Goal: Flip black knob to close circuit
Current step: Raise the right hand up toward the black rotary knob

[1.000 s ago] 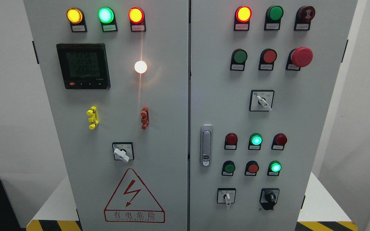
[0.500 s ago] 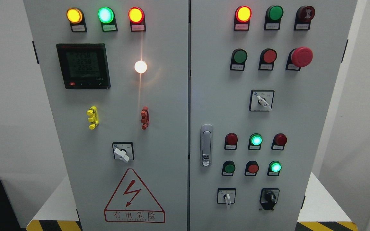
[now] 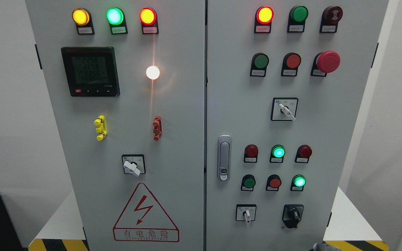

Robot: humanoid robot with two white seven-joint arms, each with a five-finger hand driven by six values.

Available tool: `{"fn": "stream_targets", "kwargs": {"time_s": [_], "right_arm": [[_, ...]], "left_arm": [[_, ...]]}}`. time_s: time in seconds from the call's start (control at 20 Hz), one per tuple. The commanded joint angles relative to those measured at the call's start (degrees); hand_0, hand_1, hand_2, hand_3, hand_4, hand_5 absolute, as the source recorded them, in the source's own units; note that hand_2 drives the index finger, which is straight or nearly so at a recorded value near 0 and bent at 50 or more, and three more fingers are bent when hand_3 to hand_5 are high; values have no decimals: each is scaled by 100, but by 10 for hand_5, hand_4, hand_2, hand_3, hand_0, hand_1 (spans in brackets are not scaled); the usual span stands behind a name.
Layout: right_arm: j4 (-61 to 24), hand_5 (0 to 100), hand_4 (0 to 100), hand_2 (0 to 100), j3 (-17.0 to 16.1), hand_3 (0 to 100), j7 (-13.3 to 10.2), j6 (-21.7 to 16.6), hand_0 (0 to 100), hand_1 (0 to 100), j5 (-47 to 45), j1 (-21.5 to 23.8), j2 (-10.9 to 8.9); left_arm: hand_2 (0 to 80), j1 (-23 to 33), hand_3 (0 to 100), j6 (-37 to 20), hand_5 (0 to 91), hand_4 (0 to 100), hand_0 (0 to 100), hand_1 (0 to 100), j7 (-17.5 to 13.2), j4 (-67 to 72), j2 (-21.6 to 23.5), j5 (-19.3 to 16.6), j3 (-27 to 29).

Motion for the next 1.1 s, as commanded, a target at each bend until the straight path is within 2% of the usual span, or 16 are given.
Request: {"fn": "stream_targets", "kwargs": {"time_s": [0.0,0.7,0.9,1.05], "right_arm": [[170,916,935,924,-14,1000,112,33,0,71,158,-472,-23],[284,919,937,922,-23,1000,166,42,0,66,378,-719,-32],[371,920,937,923,-14,1000,140,147,0,65,422,-772,-41],[424,919,939,922,-23,1000,104,156,0,64,431,-780,-129]], "left_arm": [[0,0,0,0,0,0,120,556,4,0,0,0,0],[0,0,0,0,0,0,120,556,4,0,0,0,0],[0,0,0,0,0,0,120,556,4,0,0,0,0],[0,0,0,0,0,0,120,556,4,0,0,0,0]]}}
